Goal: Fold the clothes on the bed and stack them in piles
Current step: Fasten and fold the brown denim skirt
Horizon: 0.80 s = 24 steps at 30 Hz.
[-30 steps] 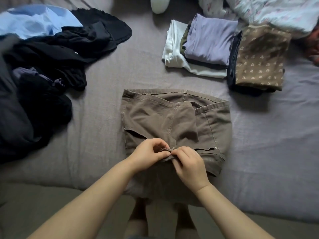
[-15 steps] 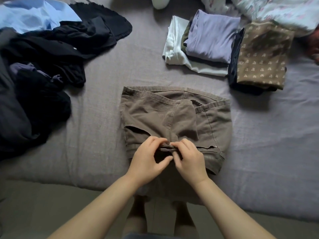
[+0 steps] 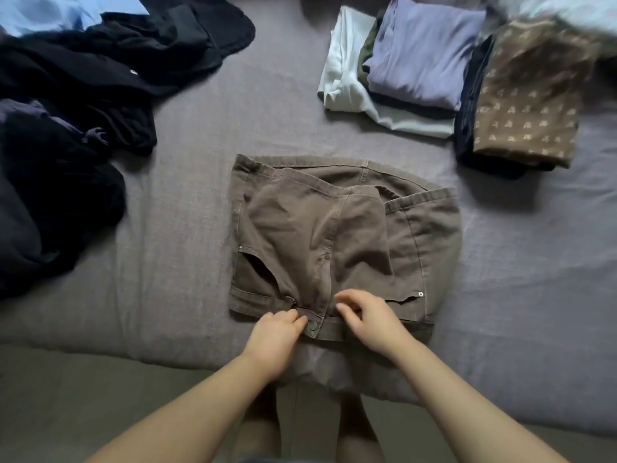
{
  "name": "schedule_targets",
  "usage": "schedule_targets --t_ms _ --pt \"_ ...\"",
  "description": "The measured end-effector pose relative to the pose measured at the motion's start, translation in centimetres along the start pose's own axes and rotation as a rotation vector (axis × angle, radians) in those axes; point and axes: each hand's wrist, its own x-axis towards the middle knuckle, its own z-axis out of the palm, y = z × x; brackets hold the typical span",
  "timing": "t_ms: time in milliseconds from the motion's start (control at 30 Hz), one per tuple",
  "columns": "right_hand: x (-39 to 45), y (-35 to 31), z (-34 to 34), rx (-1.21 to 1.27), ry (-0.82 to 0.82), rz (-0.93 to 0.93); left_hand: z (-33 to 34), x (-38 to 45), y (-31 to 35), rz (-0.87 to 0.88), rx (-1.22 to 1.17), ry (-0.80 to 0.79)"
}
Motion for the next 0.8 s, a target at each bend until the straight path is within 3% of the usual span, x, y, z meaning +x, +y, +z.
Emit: schedule_targets --t_ms 33,100,200,267,367,433,600,733,800 --pt "0.9 0.3 0.0 -0.015 0.042 0.022 0.0 0.2 0.2 -0.024 0.029 -0.070" --pt "2.8 0.2 0.4 -0.013 0.060 0.053 -1.3 1.3 1.2 -0.106 0.034 -0.039" --pt "5.2 -0.5 1.6 0.080 0.164 0.112 -3.8 4.5 1.6 -0.187 -0.089 0.303" --pt "6.4 -0.9 2.4 0.228 0.251 0.151 -4.5 6.9 0.9 -0.141 -0.167 0.451" --pt "7.7 -0.9 3.0 0.449 0.352 0.217 -5.0 10.2 -1.3 -0.093 -0.297 0.247" --pt "8.4 -0.7 3.2 0.449 0.401 0.251 -4.4 11.2 -3.0 -0.061 -0.360 0.165" --pt "8.8 -0.3 3.5 0.204 0.396 0.244 -2.7 11.1 -6.0 0.075 -0.559 0.180" --pt "9.2 -0.2 3.3 0.117 0.348 0.234 -2.9 12.3 -6.8 0.017 -0.669 0.209" --pt "9.5 -0.6 3.4 0.089 0.401 0.250 -3.2 12.6 -7.3 0.008 -0.692 0.171"
